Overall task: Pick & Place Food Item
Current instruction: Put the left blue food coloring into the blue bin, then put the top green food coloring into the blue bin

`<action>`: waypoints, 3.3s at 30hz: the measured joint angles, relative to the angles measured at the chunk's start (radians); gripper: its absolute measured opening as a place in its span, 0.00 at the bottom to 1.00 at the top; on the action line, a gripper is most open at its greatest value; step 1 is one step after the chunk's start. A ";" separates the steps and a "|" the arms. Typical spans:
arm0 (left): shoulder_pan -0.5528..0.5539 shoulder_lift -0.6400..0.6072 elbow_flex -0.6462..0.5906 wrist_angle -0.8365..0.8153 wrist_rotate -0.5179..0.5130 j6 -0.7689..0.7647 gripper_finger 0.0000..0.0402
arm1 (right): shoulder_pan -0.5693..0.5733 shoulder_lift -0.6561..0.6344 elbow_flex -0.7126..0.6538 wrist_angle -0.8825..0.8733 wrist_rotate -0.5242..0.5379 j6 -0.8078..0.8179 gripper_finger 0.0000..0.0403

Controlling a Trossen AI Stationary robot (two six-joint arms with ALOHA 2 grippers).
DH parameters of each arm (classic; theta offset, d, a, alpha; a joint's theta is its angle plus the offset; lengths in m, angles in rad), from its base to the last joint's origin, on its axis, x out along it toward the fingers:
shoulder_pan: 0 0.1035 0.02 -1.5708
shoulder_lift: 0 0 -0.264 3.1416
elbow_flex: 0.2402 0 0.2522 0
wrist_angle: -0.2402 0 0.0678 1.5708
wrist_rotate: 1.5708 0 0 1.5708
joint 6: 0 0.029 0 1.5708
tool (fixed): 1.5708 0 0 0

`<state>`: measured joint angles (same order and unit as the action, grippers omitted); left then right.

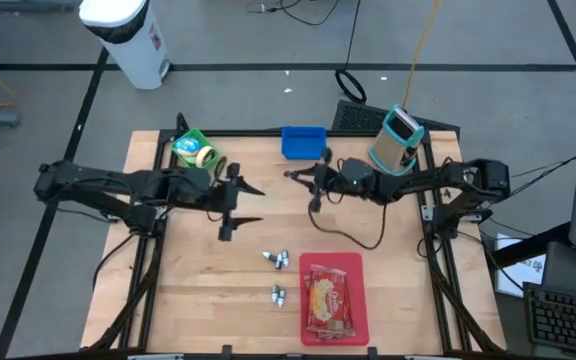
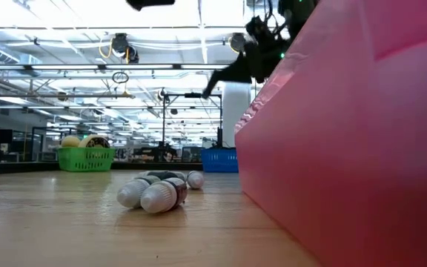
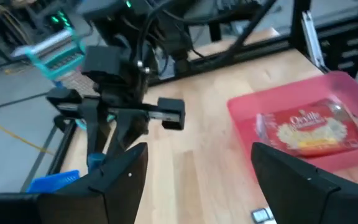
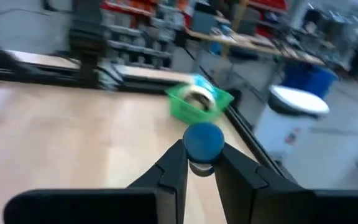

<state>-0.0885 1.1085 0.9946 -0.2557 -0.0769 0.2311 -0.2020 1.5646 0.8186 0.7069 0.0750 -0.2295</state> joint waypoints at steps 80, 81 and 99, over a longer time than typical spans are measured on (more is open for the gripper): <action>-0.084 0.531 -0.505 0.804 0.171 -0.111 0.70 | 0.008 -0.177 0.004 -0.131 -0.203 0.157 0.46; -0.087 0.548 -0.505 0.815 0.170 -0.108 0.70 | 0.014 -0.177 0.004 -0.131 -0.203 0.157 0.46; -0.105 0.680 -0.498 0.938 0.144 -0.136 0.57 | 0.067 -0.177 0.004 -0.152 -0.203 0.157 0.41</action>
<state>-0.1932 1.7889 0.4969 0.6827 0.0673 0.0956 -0.1352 1.3876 0.8227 0.5552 -0.1276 -0.0723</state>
